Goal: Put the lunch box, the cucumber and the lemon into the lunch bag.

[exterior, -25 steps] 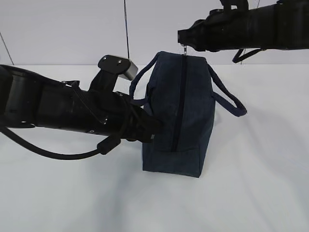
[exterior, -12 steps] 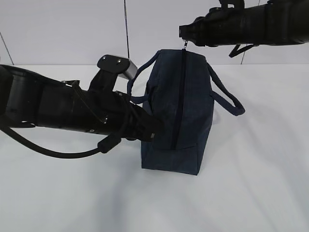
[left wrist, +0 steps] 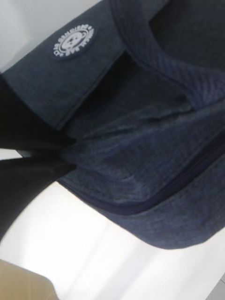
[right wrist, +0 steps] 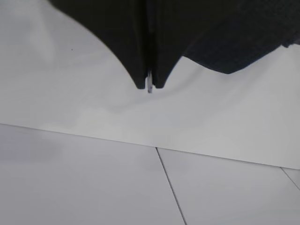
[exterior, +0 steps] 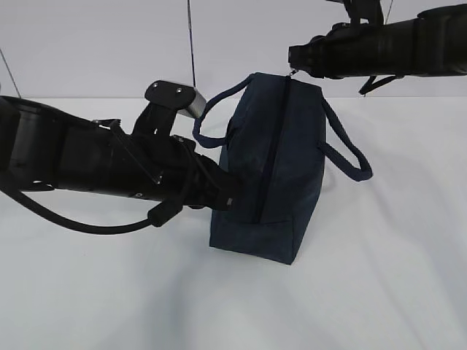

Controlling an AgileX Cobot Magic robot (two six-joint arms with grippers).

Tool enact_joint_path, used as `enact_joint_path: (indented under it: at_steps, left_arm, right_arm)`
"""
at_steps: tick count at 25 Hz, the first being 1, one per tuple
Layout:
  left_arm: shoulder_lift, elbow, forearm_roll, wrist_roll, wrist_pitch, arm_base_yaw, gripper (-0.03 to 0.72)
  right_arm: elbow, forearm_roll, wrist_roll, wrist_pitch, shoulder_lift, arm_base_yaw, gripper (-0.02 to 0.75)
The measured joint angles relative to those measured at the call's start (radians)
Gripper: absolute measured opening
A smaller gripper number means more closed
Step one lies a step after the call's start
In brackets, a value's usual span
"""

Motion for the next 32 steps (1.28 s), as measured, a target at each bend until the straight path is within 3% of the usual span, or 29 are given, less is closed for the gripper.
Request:
enact_joint_path:
  at_steps: [13,32]
  left_arm:
    - [0.0,-0.004,-0.004,0.002,-0.199,-0.005,-0.01]
    - [-0.002,-0.024,-0.012,0.002,-0.622,-0.007,-0.01]
  right_arm:
    - [-0.001,0.002,0.015,0.031,0.041,-0.035,0.0]
    - [-0.002,-0.024,0.325,0.274,0.039,-0.073,0.0]
